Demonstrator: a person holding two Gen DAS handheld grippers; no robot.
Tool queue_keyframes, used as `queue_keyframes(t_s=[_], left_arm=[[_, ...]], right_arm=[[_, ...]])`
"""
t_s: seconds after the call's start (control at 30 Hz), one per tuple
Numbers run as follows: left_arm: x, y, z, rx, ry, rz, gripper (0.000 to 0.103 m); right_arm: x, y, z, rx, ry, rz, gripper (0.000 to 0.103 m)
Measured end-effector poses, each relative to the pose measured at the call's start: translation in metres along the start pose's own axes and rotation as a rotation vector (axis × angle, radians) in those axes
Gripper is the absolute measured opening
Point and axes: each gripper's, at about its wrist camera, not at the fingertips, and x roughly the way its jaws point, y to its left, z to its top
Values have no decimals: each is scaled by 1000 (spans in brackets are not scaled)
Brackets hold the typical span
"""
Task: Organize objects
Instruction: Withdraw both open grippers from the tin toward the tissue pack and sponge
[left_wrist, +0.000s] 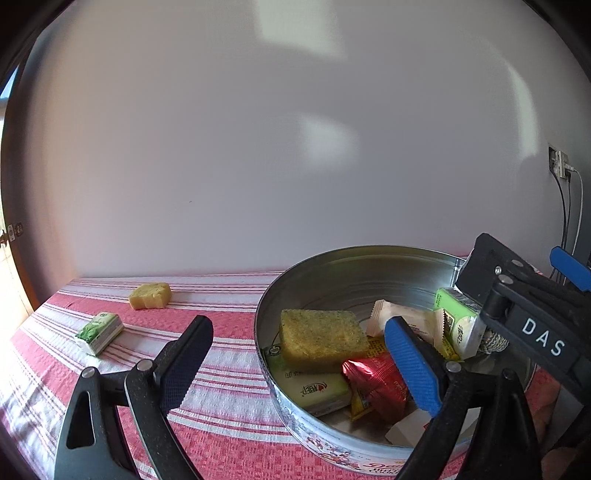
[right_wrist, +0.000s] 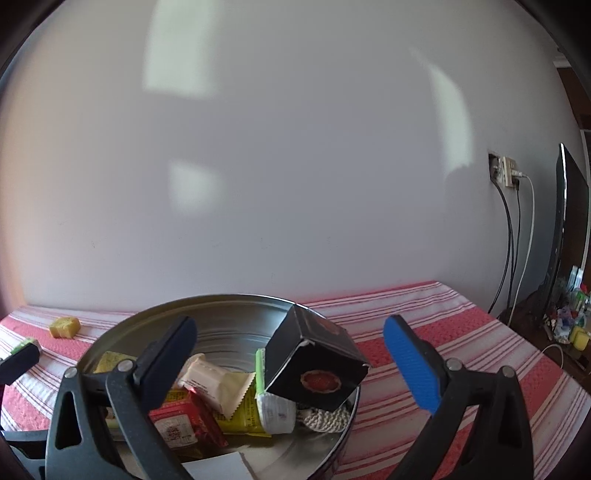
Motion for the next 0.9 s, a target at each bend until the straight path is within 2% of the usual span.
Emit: queue_keyframes(t_s=[0.2, 0.37, 0.53, 0.9], left_arm=[[-8, 10, -3, -33, -1, 26, 96], [-7, 30, -6, -42, -16, 38, 96], [-6, 44, -6, -63, -12, 55, 96], [-16, 75, -10, -49, -37, 121, 96]], right_arm=[[-12, 1, -1, 17, -83, -47, 103], [-15, 5, -1, 20, -79, -69, 103], [-27, 13, 0, 9, -119, -120, 103], [-50, 37, -1, -29, -209, -144, 103]])
